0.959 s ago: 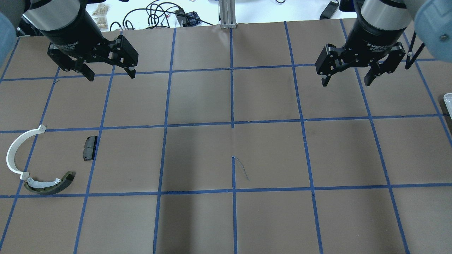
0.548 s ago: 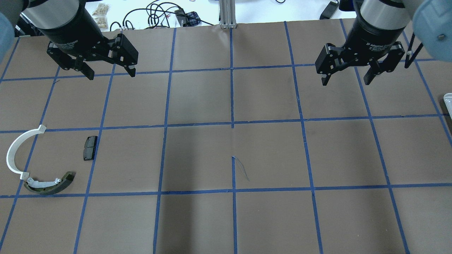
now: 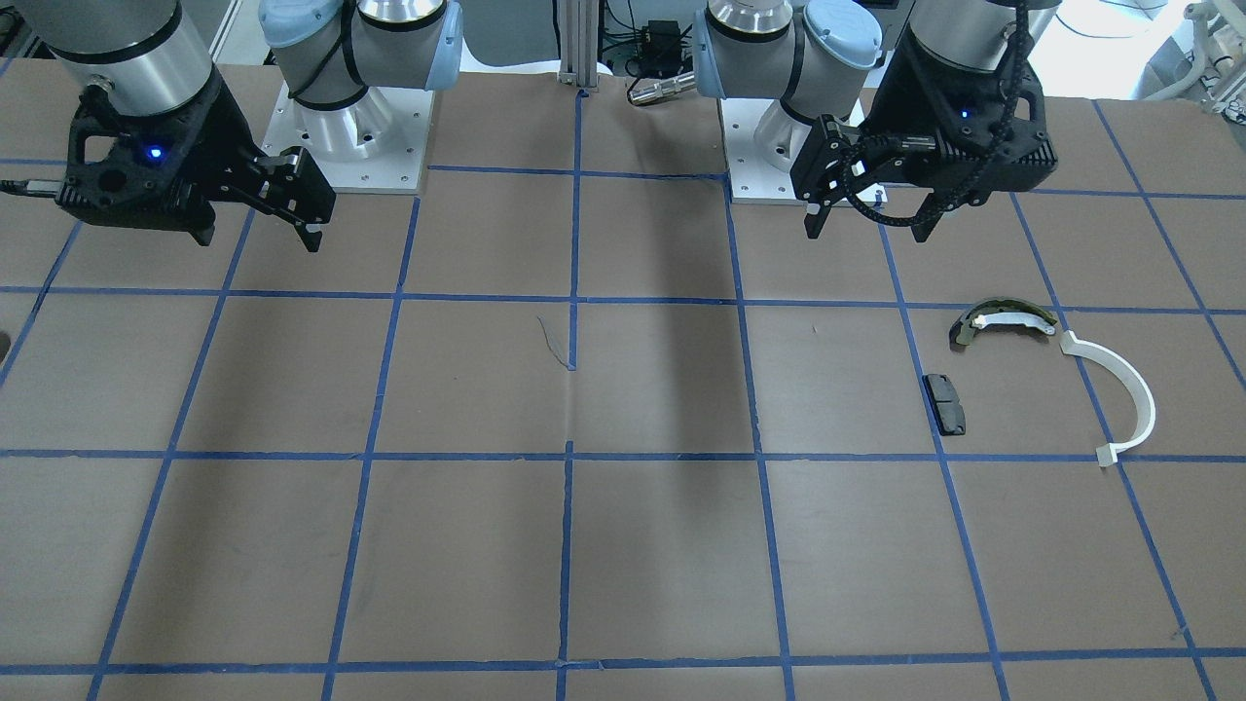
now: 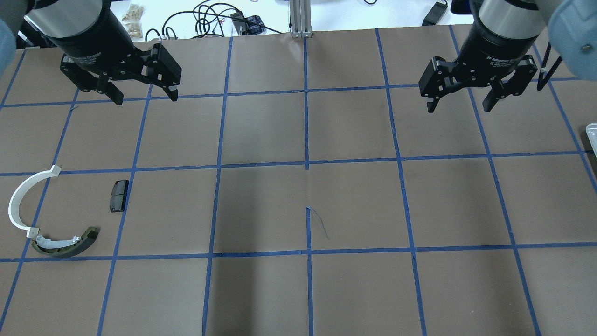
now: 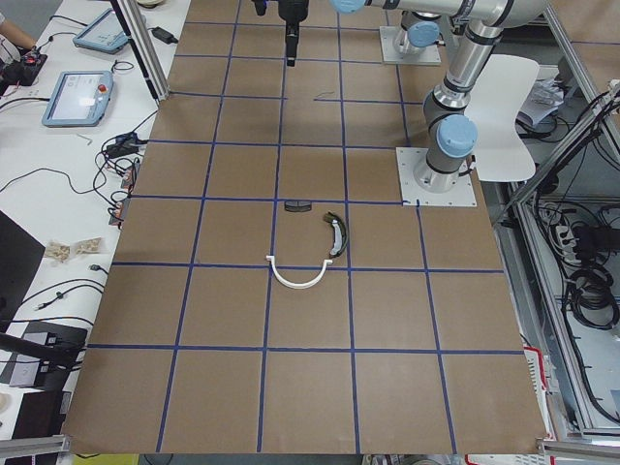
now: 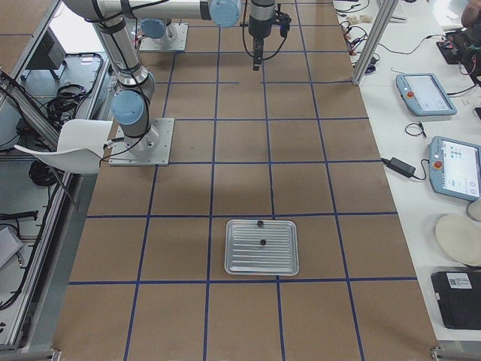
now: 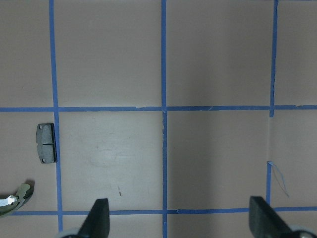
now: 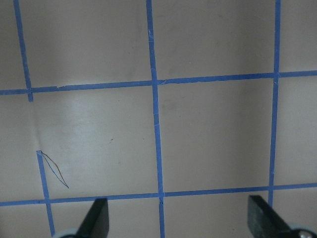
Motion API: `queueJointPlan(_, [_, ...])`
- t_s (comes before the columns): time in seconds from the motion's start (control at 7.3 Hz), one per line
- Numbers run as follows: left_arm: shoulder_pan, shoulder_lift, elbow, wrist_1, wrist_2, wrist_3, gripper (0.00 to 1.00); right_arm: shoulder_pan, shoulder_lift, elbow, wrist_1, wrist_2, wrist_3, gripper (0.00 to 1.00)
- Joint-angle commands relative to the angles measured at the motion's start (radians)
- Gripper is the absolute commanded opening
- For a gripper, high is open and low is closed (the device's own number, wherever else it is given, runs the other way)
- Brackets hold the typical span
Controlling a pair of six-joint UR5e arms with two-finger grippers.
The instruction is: Place bearing gear from tray to pile
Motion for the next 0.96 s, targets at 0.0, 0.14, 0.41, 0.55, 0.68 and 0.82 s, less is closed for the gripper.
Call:
queueJointPlan(0.0, [-0.001,0.004,-0.002,0.000,-0.001,0.000,1.00,-0.003,0.003,0.002,0.001,0.003,0.001,1.00])
queueJointPlan(0.14, [-0.002,0.002,-0.003,0.000,-0.001,-0.010,1.00,-0.001,0.003,0.002,0.006,0.000,0.013,1.00])
queueJointPlan(0.41, [-0.001,0.002,-0.005,0.000,0.002,-0.004,1.00,-0.053,0.004,0.005,0.007,-0.017,0.009,1.00])
queueJointPlan(0.55, [-0.001,0.000,-0.003,0.000,0.001,-0.004,1.00,-0.135,0.004,0.008,0.012,-0.001,-0.008,1.00])
queueJointPlan(0.68, [-0.001,0.000,-0.003,0.000,0.001,-0.004,1.00,-0.220,0.011,0.008,0.009,-0.013,-0.071,1.00])
queueJointPlan(0.82, [-0.001,-0.001,-0.003,0.002,0.001,-0.004,1.00,-0.301,0.020,0.008,0.003,-0.018,-0.155,1.00])
